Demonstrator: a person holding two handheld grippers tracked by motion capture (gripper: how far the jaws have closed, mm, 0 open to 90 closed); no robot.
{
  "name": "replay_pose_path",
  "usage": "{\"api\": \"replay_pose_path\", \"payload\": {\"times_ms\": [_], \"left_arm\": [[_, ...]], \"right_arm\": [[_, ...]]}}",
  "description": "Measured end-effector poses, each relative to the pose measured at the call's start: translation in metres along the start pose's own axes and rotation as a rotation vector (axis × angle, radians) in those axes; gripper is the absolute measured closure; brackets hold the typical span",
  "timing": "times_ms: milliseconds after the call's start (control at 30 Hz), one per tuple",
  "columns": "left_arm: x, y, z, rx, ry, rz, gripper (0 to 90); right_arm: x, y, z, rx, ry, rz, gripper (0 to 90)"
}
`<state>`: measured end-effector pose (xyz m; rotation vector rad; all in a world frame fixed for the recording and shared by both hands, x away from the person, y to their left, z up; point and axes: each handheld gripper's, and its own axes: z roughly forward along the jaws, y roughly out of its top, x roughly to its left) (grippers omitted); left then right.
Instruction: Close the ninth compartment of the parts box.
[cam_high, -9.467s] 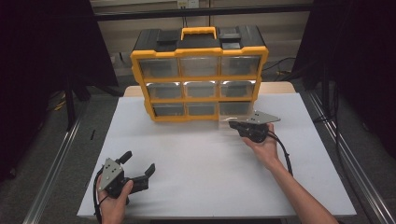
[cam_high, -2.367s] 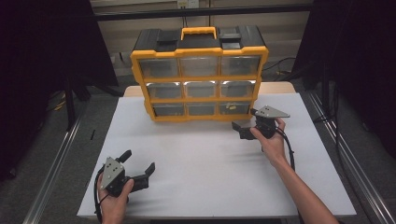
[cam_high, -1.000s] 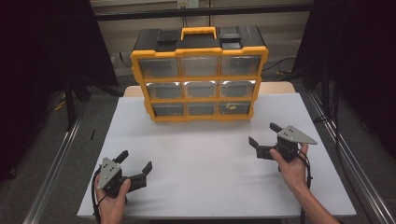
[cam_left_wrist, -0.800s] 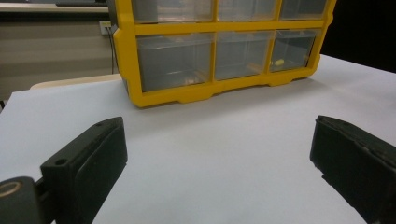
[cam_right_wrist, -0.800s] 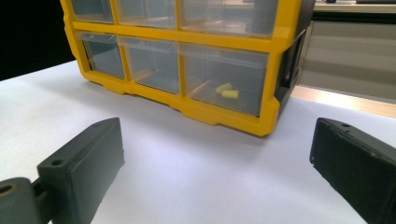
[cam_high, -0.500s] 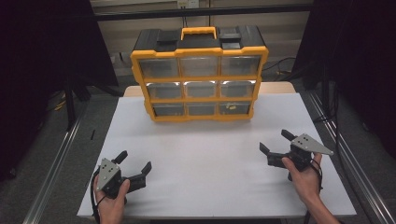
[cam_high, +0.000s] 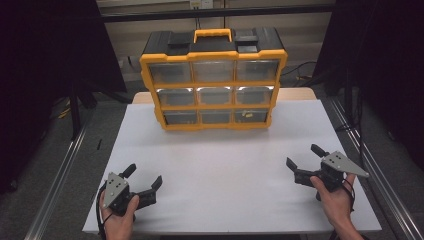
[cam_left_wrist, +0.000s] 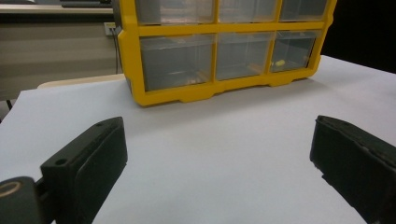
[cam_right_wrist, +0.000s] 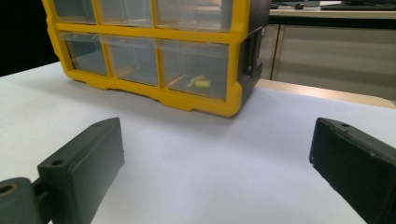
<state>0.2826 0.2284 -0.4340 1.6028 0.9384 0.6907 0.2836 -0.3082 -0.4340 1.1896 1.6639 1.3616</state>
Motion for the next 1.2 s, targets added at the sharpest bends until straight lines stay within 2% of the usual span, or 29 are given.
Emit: {"api": "replay_pose_path", "payload": {"times_ms": [233,433,567,633,733,867,967,1200], "left_arm": [[0.002,-0.001,-0.003,0.0,0.015,-0.003,4.0],[0.001,0.0,-0.004,0.001,0.005,0.011,4.0],[0.002,-0.002,-0.003,0.001,0.019,-0.011,4.0],[0.003,-0.002,-0.002,0.009,0.014,-0.009,3.8],[0.001,-0.002,-0.003,0.01,0.01,-0.004,3.7],[0.002,-0.003,-0.003,0.023,0.013,0.007,3.2],[0.002,-0.003,-0.003,0.023,0.013,0.009,3.1],[0.003,-0.004,-0.002,0.019,0.006,0.003,3.1]], "right_arm": [[-0.001,-0.003,-0.012,-0.011,-0.021,-0.011,2.7],[0.0,-0.006,-0.022,-0.013,-0.044,-0.011,3.0],[0.003,-0.007,-0.03,-0.007,-0.04,-0.005,2.7],[0.002,-0.009,-0.034,-0.006,-0.044,0.002,2.8],[0.0,-0.013,-0.039,0.006,-0.05,0.014,2.7],[-0.001,-0.022,-0.043,0.049,-0.052,0.02,2.9],[-0.003,-0.023,-0.046,0.033,-0.067,0.02,3.0],[-0.004,-0.021,-0.044,0.007,-0.07,0.028,3.2]]}}
